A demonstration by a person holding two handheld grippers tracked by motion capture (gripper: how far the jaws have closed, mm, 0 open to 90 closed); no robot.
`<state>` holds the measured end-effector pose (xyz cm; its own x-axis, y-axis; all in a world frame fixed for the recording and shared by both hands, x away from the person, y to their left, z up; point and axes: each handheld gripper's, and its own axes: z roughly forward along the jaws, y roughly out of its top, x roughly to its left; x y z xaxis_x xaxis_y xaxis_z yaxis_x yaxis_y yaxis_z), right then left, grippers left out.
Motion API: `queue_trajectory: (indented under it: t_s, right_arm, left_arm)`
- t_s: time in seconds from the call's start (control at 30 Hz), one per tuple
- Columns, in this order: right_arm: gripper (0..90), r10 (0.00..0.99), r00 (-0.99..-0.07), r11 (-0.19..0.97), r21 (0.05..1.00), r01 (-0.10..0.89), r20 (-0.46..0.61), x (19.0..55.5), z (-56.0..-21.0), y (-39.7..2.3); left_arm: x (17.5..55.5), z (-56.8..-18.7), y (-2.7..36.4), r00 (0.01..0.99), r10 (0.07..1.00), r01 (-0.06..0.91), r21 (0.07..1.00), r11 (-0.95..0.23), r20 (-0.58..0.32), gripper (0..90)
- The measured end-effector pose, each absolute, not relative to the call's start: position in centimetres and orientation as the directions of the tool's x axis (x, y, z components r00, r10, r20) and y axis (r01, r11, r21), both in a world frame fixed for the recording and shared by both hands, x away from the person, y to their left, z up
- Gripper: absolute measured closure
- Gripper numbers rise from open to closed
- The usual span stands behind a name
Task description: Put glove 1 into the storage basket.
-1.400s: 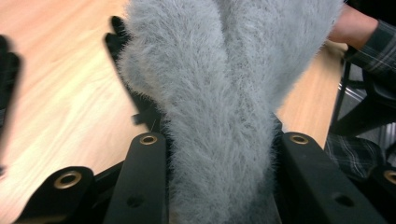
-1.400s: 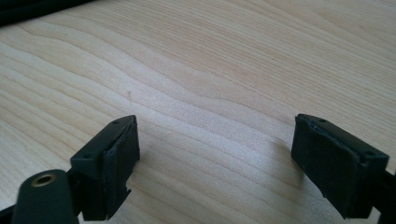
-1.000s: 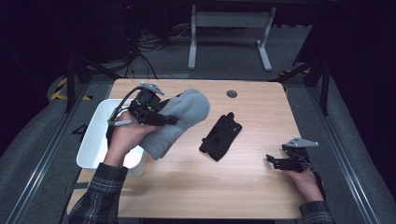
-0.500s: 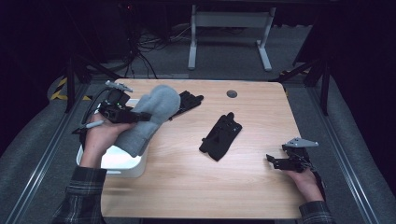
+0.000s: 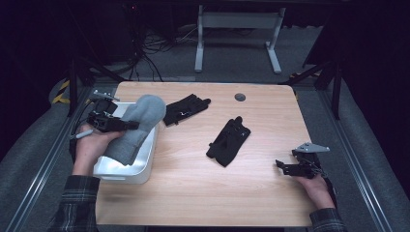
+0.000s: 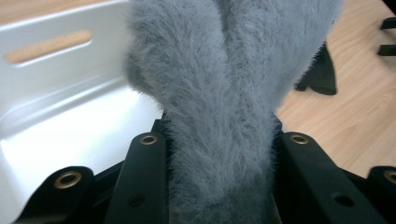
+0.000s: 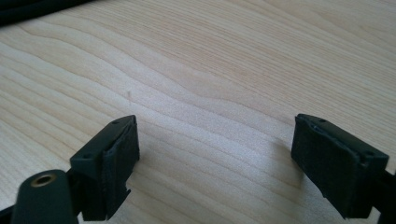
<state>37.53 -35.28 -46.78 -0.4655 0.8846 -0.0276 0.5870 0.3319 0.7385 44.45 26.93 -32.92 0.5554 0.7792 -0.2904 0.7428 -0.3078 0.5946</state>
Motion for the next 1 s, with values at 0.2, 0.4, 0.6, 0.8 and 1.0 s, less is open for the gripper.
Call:
queue_trajectory:
  t_s: [0.2,0.4,0.6,0.8,1.0]
  right_arm:
    - [15.6,0.885,-0.465,0.331,0.739,0.587,-0.027,37.5,-46.8,-35.3]
    - [15.6,0.885,-0.465,0.332,0.739,0.587,-0.027,37.5,-46.8,-35.3]
    - [15.6,0.885,-0.465,0.332,0.739,0.587,-0.027,37.5,-46.8,-35.3]
    - [15.6,0.885,-0.465,0.332,0.739,0.587,-0.028,37.5,-46.8,-35.3]
    - [15.6,0.885,-0.465,0.332,0.739,0.587,-0.028,37.5,-46.8,-35.3]
  left_arm:
    - [45.2,-35.0,27.9,0.505,0.805,0.783,0.557,-0.277,-0.311,66.3]
    - [46.3,-37.5,28.9,0.436,0.835,0.831,0.505,-0.232,-0.334,66.0]
    - [47.1,-39.7,29.2,0.401,0.850,0.864,0.450,-0.226,-0.342,63.8]
    - [47.5,-40.4,29.1,0.394,0.864,0.870,0.431,-0.240,-0.313,57.1]
    - [47.7,-41.2,28.8,0.393,0.887,0.871,0.408,-0.273,-0.244,43.3]
